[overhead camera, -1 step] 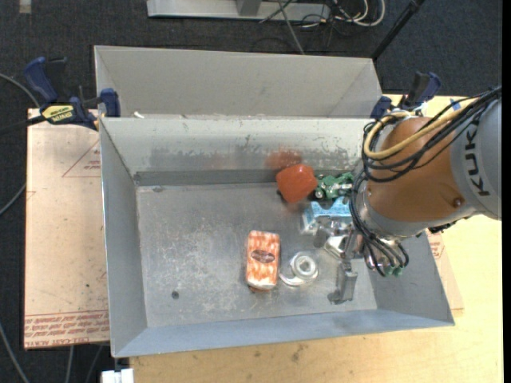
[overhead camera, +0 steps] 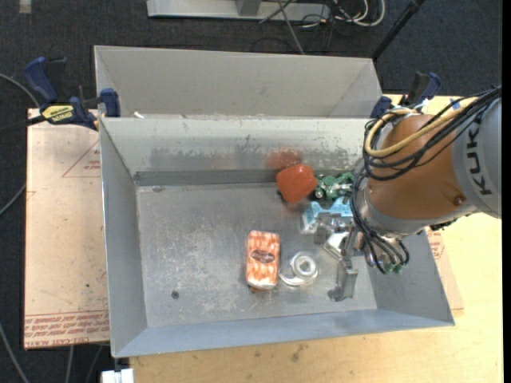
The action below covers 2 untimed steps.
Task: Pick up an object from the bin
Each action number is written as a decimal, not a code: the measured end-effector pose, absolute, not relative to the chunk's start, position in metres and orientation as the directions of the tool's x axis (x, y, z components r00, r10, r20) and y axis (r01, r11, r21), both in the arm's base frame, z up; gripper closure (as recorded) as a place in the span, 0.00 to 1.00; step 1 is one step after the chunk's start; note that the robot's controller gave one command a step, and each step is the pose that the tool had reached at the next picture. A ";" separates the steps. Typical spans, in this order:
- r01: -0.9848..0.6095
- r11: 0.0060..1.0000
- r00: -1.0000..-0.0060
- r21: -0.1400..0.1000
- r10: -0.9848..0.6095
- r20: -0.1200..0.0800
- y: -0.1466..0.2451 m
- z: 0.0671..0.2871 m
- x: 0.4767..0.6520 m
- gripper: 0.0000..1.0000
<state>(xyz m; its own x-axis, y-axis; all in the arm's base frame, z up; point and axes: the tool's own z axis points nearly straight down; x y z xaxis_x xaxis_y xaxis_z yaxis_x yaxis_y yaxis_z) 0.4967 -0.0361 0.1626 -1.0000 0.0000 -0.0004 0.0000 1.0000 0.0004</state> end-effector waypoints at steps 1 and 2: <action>-0.084 0.996 -0.996 -0.003 -0.084 -0.008 -0.014 0.139 0.505 0.00; -0.223 0.975 -0.975 -0.002 -0.223 -0.006 0.060 0.065 0.509 1.00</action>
Offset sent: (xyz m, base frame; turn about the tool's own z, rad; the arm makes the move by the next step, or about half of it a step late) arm 0.0093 0.0311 -0.0301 -0.5602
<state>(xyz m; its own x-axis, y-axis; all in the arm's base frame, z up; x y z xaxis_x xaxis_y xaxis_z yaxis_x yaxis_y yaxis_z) 0.5090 0.0599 0.0647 -0.9747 -0.2233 -0.0055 -0.2232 0.9748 -0.0018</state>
